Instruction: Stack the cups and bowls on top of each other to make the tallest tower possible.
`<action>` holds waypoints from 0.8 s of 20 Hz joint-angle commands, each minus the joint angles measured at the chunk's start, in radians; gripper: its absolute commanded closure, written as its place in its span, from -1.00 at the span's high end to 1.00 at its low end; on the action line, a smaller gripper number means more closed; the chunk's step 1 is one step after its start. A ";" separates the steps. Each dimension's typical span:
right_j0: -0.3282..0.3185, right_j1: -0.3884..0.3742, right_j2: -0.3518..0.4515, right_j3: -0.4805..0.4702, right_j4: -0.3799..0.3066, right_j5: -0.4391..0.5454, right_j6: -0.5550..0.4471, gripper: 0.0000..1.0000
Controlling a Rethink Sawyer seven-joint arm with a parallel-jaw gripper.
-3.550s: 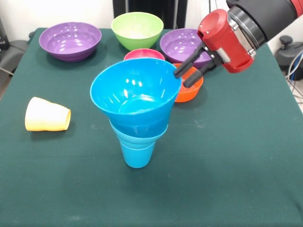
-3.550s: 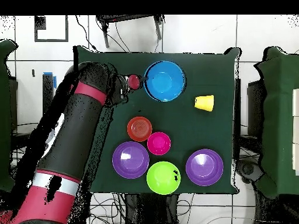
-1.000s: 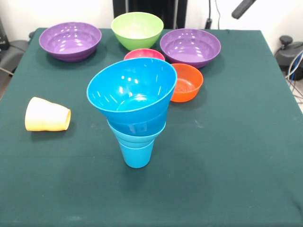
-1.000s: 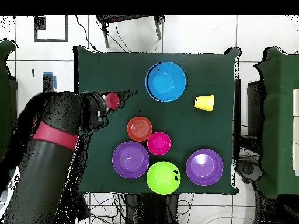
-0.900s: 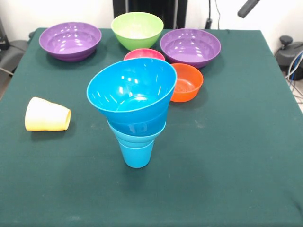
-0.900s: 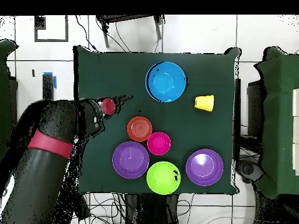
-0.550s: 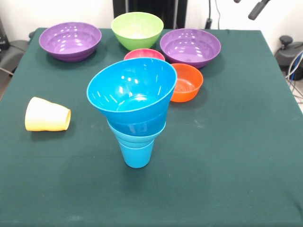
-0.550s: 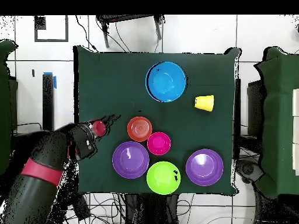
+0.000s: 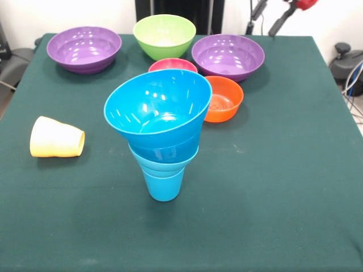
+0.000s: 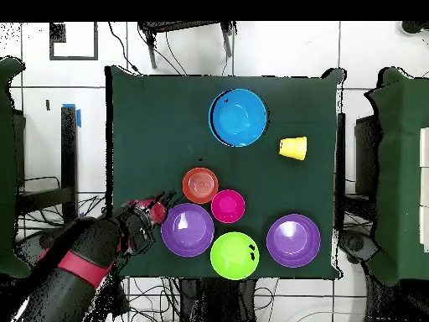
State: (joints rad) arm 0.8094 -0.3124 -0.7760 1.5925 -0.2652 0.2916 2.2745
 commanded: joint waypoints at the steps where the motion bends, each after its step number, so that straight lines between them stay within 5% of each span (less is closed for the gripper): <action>1: 0.035 0.166 0.053 0.182 0.035 -0.119 0.268 1.00; 8: 0.052 0.269 0.046 0.196 0.081 -0.247 0.334 1.00; 16: 0.087 0.223 0.054 0.217 0.162 -0.213 0.329 1.00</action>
State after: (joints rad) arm 0.8679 -0.0957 -0.7962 1.7770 -0.2001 0.1202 2.3730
